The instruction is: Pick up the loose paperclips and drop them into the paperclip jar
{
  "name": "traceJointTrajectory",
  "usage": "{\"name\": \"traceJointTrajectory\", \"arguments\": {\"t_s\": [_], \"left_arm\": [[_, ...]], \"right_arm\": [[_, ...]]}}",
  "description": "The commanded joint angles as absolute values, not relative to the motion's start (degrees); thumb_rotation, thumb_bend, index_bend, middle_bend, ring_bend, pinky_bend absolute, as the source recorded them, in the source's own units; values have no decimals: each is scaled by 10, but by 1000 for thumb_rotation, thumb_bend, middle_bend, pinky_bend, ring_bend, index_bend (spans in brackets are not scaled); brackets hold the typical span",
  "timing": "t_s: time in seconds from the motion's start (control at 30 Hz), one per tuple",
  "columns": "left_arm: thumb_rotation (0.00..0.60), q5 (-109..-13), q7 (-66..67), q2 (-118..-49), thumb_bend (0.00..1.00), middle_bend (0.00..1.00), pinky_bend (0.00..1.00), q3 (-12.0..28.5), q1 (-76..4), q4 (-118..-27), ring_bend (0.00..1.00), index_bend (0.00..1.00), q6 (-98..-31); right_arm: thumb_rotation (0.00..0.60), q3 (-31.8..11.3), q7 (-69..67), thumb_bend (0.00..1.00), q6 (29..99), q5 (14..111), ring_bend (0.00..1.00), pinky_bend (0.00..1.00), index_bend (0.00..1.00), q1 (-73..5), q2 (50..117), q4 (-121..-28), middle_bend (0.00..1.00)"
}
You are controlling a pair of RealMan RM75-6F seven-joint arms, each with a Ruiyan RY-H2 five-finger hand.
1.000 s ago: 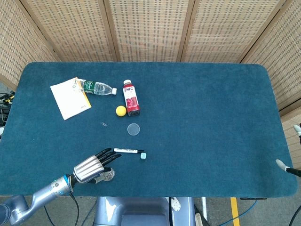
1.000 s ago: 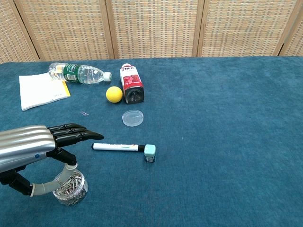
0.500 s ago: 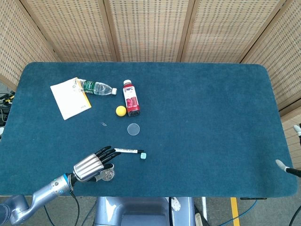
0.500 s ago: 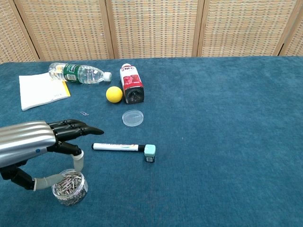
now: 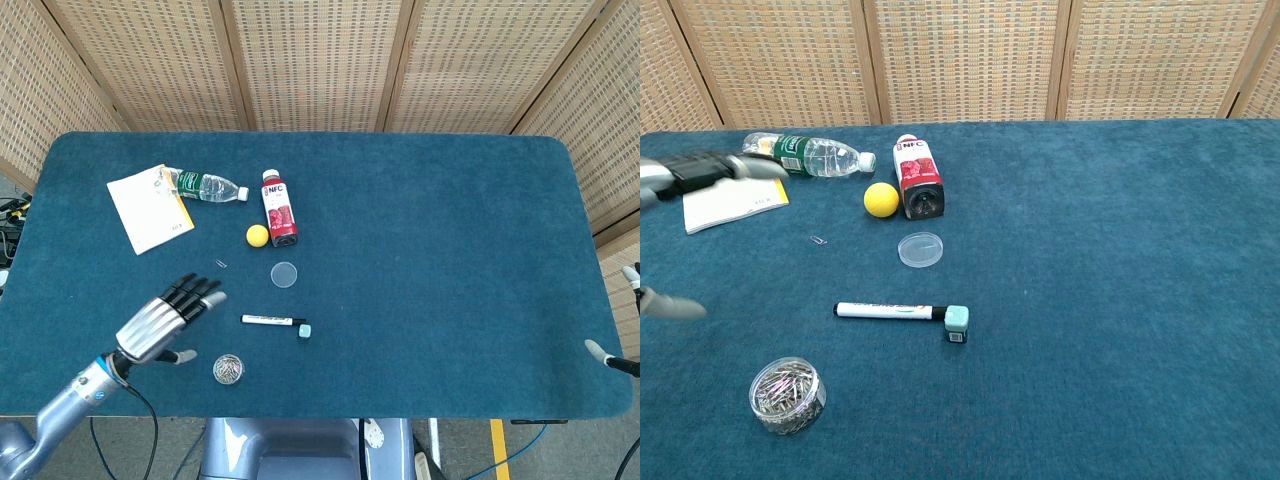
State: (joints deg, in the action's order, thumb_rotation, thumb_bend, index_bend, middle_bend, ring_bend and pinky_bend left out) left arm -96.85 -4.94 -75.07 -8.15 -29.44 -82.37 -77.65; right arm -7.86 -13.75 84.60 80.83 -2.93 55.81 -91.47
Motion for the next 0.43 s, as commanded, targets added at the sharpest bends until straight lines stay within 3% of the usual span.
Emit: {"name": "traceJointTrajectory", "arguments": {"t_s": [0.03, 0.23, 0.43], "left_arm": [[600, -849, 17, -673, 0, 0, 0, -46, -226, -935, 0, 0, -809], [600, -782, 53, -650, 0, 0, 0, -27, -168, -980, 0, 0, -865], [600, -790, 37, -646, 0, 0, 0, -18, -144, -969, 0, 0, -880]], "right_arm": [[600, -77, -133, 0, 848, 812, 0, 0, 37, -29, 558, -915, 0], [600, -77, -106, 0, 856, 816, 0, 0, 37, -29, 564, -918, 0], [600, -76, -85, 0, 866, 817, 0, 0, 37, -26, 569, -923, 0]]}}
